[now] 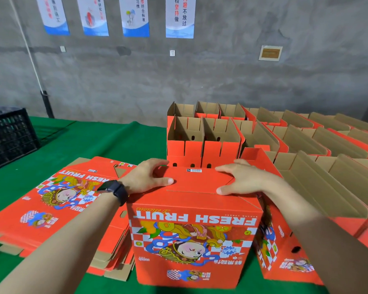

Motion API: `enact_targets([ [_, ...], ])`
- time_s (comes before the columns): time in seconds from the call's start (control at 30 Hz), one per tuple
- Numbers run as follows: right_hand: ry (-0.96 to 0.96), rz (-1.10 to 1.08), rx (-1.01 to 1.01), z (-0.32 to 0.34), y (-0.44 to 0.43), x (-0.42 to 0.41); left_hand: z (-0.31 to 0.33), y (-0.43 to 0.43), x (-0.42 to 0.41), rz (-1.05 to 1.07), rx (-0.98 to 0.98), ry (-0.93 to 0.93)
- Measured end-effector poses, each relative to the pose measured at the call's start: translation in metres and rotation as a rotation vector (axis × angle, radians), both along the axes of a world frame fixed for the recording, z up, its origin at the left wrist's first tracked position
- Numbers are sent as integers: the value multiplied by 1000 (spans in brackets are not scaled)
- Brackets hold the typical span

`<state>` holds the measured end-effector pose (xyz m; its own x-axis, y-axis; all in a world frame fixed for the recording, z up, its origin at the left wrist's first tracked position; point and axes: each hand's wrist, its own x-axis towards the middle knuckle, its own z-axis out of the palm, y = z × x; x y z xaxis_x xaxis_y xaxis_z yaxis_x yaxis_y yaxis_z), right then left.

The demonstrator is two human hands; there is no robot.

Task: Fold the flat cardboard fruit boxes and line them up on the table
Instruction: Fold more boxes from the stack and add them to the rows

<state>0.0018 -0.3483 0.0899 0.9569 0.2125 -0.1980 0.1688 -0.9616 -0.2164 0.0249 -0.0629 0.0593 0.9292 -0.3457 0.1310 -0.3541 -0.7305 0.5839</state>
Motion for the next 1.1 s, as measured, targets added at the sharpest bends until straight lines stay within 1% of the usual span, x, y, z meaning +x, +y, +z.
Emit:
enact_targets([
  [0.07, -8, 16, 51, -3, 1, 1, 4, -3, 2, -33, 129, 21],
  [0.13, -3, 9, 103, -5, -1, 1, 10, -8, 6, -4, 270, 77],
  [0.2, -23, 10, 89, -8, -1, 0, 17, -16, 9, 25, 367, 126],
  [0.27, -50, 29, 50, -13, 0, 0, 23, -24, 11, 27, 418, 125],
  [0.43, -28, -2, 101, -9, -7, 2, 26, -28, 14, 43, 425, 137],
  [0.57, -117, -77, -115, -16, 15, 7, 20, -32, 12, 90, 521, 87],
  [0.63, -162, -105, -155, -20, 21, 10, 16, -34, 11, 117, 535, 61],
  [0.7, -184, -123, -146, -22, 21, 10, 13, -35, 11, 135, 537, 46],
  [0.87, -227, -120, -69, -30, 21, 9, 9, -37, 10, 169, 567, -13],
  [0.93, -235, -100, -60, -32, 20, 7, 9, -37, 11, 159, 568, -4],
  [1.0, -199, -77, -50, -30, 15, 7, 11, -34, 13, 128, 550, 26],
  [1.03, -166, -80, 0, -27, 12, 7, 13, -32, 13, 105, 547, 46],
  [1.1, -117, -111, 203, -22, 4, 9, 16, -29, 15, 73, 548, 75],
])
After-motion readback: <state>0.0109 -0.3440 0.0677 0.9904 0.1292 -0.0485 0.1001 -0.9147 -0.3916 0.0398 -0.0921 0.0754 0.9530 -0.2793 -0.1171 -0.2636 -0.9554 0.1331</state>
